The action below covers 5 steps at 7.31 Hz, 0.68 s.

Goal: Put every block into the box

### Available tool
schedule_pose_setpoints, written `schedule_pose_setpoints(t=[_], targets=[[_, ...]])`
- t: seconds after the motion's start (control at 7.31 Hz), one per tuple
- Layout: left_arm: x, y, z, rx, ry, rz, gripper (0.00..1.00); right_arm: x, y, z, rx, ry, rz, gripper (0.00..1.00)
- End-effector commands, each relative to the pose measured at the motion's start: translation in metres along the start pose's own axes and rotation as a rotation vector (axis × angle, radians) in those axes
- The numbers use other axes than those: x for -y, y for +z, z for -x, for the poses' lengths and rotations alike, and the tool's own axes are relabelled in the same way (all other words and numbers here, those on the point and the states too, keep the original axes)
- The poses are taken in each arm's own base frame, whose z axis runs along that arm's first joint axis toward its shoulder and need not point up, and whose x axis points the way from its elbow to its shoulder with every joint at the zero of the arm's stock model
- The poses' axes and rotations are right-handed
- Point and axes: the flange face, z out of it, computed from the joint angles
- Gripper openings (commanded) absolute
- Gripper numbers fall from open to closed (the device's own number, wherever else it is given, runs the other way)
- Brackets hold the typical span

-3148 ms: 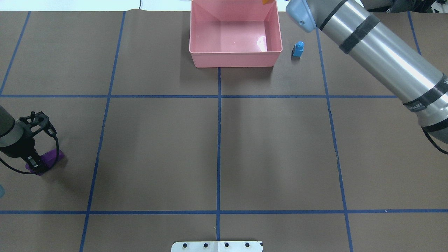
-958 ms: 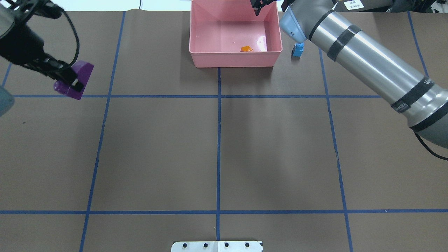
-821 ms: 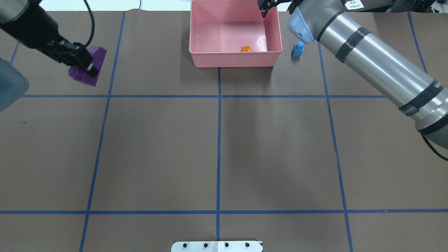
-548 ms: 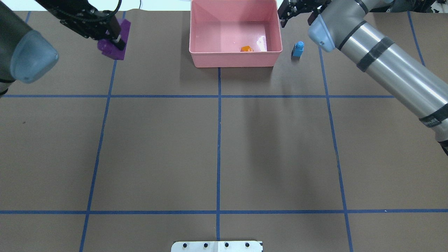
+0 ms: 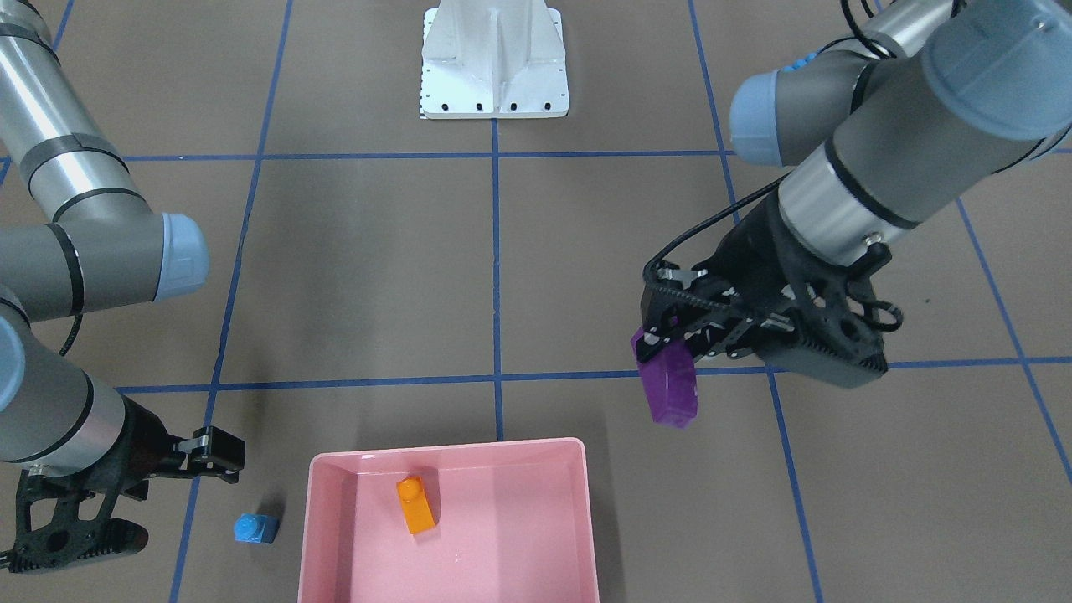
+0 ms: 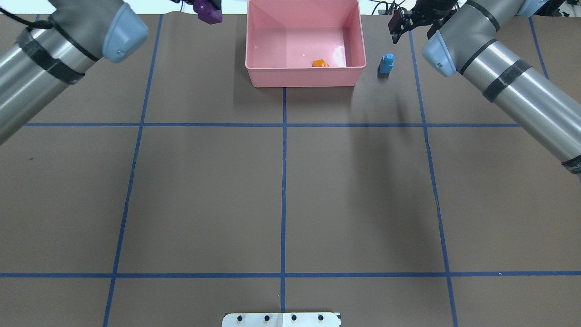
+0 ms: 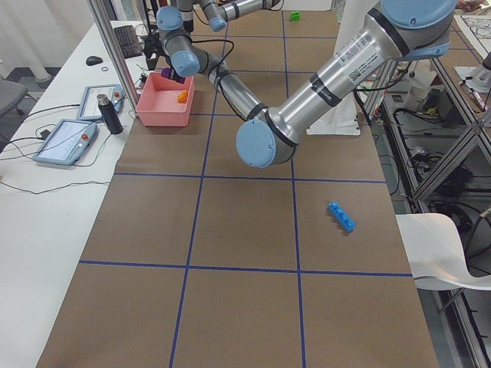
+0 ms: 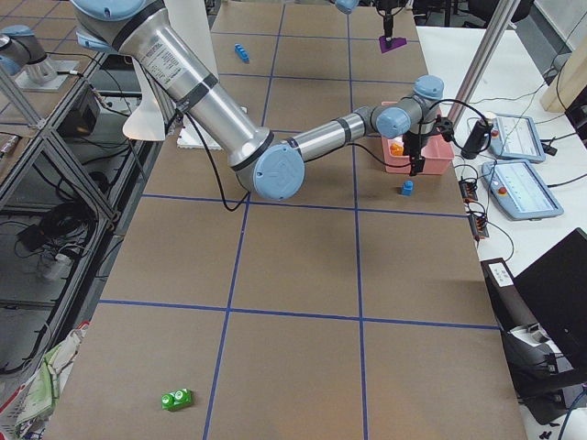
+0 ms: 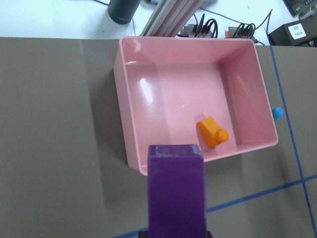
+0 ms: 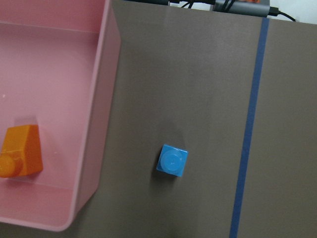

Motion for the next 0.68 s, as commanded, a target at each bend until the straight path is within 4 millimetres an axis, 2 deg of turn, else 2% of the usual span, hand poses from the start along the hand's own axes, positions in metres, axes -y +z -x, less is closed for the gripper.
schedule_pose_setpoints(t=[0.0, 0.27, 0.55], targets=[[0.018, 0.030, -0.027, 0.050, 0.001, -0.061, 0.00, 0.027, 0.037, -0.004, -0.031, -0.032, -0.065, 0.99], [0.025, 0.067, -0.056, 0.052, -0.014, -0.109, 0.00, 0.025, 0.056, 0.013, -0.037, -0.047, -0.046, 0.99], [0.022, 0.075, -0.064, 0.056, -0.007, -0.122, 0.00, 0.015, 0.096, 0.003, -0.024, -0.074, -0.049, 0.98]])
